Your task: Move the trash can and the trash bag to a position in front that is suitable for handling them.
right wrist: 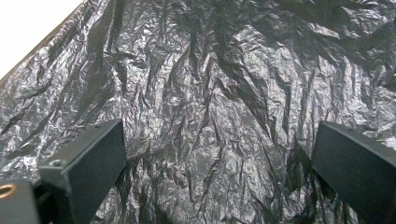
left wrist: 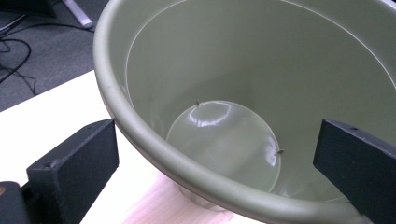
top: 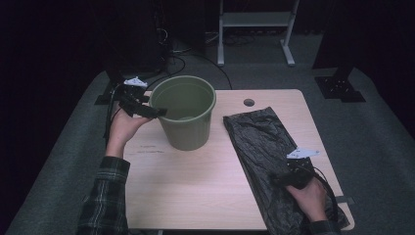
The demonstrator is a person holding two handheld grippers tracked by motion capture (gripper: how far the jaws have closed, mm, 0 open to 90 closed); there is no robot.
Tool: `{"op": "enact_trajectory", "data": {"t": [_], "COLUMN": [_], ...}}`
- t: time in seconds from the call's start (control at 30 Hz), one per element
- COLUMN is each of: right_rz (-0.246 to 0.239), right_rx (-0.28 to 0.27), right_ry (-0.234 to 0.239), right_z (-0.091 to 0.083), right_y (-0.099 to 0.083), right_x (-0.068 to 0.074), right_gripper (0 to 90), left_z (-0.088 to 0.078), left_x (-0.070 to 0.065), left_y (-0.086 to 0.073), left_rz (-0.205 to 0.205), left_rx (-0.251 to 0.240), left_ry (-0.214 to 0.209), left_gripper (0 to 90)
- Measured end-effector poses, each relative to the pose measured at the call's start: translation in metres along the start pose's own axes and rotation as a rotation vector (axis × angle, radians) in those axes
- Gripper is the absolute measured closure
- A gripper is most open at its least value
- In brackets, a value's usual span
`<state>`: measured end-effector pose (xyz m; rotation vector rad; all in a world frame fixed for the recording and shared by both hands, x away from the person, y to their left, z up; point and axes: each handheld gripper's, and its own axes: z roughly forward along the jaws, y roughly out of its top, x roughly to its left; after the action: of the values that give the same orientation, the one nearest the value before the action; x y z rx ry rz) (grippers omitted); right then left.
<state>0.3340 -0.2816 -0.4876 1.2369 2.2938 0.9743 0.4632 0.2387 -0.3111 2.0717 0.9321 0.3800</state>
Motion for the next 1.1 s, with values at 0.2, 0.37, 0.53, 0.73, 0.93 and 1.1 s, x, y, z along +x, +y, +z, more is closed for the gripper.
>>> {"op": "enact_trajectory", "data": {"t": [0.2,0.37,0.53,0.73,0.93,1.1], "right_rz": [0.002,0.000,0.000,0.009,0.007,0.005], "right_rx": [-0.001,0.000,0.000,0.000,0.001,0.001], "right_ry": [0.000,0.000,-0.003,-0.012,-0.009,-0.007], "right_z": [0.000,0.000,0.000,-0.001,-0.001,-0.001], "right_y": [0.000,0.000,0.000,-0.001,-0.001,-0.001], "right_x": [0.000,0.000,0.001,0.002,0.002,0.001], "right_gripper": [2.3,2.3,2.3,2.2,2.2,2.2], "left_z": [-0.003,-0.007,-0.011,-0.014,-0.012,-0.012], "left_x": [-0.013,-0.027,-0.039,-0.056,-0.076,-0.094], "left_y": [-0.005,-0.010,-0.014,-0.018,-0.018,-0.018], "left_rz": [0.013,0.034,0.052,0.090,0.125,0.151], "left_rx": [-0.009,-0.011,-0.017,-0.023,-0.011,-0.003], "left_ry": [-0.030,-0.060,-0.072,-0.094,-0.126,-0.156], "left_gripper": [0.0,0.0,0.0,0.0,0.0,0.0]}}
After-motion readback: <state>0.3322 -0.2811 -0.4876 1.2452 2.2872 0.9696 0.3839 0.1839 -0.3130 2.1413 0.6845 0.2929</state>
